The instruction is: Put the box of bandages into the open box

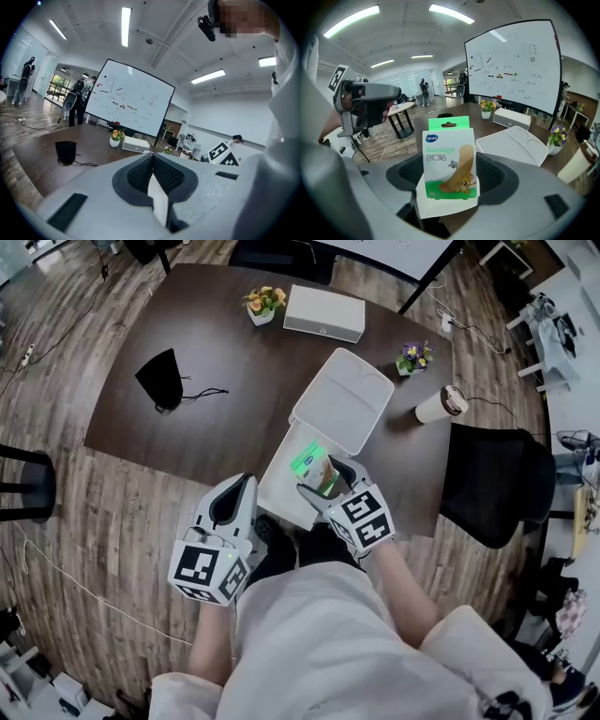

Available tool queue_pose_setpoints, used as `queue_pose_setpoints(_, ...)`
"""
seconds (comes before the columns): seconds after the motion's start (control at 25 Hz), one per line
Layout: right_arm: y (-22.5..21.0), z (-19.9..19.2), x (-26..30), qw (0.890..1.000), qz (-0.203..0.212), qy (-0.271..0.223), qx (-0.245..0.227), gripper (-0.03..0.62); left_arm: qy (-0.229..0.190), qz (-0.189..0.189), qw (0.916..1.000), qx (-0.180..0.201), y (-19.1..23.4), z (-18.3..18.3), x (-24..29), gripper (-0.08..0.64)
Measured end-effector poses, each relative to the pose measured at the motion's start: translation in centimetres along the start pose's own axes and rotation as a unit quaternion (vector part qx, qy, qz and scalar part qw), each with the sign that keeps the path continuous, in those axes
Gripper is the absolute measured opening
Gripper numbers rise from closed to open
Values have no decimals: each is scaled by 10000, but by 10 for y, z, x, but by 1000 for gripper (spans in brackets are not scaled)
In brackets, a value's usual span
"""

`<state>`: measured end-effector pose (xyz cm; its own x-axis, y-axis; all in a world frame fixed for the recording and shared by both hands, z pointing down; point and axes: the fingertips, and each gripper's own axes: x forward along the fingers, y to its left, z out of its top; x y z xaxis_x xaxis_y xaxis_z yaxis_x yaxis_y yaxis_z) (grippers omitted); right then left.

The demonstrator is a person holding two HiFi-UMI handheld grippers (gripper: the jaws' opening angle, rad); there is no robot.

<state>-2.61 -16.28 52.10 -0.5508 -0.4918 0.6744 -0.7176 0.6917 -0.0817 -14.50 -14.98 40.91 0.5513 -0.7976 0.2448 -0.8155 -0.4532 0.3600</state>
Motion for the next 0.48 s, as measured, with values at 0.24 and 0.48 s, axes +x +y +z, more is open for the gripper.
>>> queue_pose_setpoints(0.24,6,-9,20,9997,-18,188,-136,354,140,-107,9998,40,6,-6,0,5)
queue_pose_setpoints(0.48,5,-27,33,9986,-31,498,-197,354,258,-68,9996,-69,10,-15,1,5)
